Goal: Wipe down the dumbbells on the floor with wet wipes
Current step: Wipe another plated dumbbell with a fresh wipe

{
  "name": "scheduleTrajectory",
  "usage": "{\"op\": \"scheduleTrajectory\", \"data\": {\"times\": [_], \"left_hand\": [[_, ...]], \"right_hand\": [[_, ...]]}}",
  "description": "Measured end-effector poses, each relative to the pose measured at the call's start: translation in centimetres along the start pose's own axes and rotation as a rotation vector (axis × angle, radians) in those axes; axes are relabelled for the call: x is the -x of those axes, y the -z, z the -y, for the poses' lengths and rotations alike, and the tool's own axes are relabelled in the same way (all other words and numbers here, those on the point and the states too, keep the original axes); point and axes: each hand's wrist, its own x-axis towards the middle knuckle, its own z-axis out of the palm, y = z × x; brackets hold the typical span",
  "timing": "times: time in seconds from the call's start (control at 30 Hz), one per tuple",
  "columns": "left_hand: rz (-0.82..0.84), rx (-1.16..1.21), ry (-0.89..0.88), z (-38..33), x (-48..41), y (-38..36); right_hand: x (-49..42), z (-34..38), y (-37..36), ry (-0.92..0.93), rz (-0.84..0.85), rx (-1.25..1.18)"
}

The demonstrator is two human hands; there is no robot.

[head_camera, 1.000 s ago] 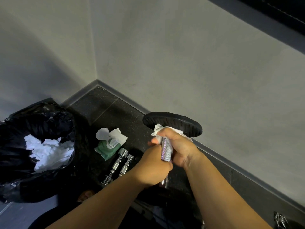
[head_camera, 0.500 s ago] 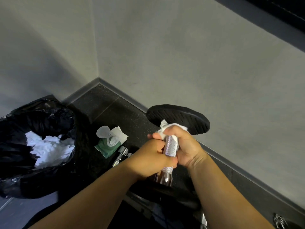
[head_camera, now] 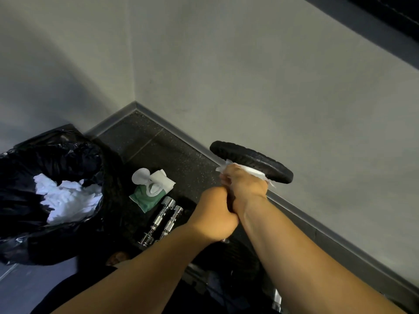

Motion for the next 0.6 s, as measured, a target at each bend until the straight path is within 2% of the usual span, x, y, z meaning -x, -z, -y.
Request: {"op": "scheduleTrajectory", "data": {"times": [0.07, 0.17, 0.23, 0.33, 0.43, 0.53, 0.6], "left_hand": [[0.044, 0.051, -0.013, -0.1, -0.3, 0.6], [0.162, 0.195, -0.004, -0.3, -0.5, 1.7], [0.288, 0.344, 0.047, -0.4, -0.6, 2.4], [0.417, 0.521, 0.103, -0.8, -0.5, 2.8], [0.279, 0.438, 0.078, -0.8, -0.4, 1.7], [0.044, 0.237, -0.017, -0.3, -0.3, 0.1], [-0.038, 0.196, -0.014, 0.3, -0.4, -0.5]], "right_hand": [[0.0, 0.5, 0.7, -0.01, 0.115, -0.02], [-0.5, 1.4, 2.3, -0.057, 0.493, -0.029], [-0.6, 1.8, 3.4, -0.108, 0.676, -0.024], [-0.5, 2.0, 4.3, -0.161, 0.754, -0.042], [-0.1, 2.3, 3.8, -0.143, 0.659, 0.023], [-0.1, 1.6, 2.3, 0.038, 0.298, 0.257], [-0.4, 0.9, 1.5, 0.148, 0.117, 0.418]]}}
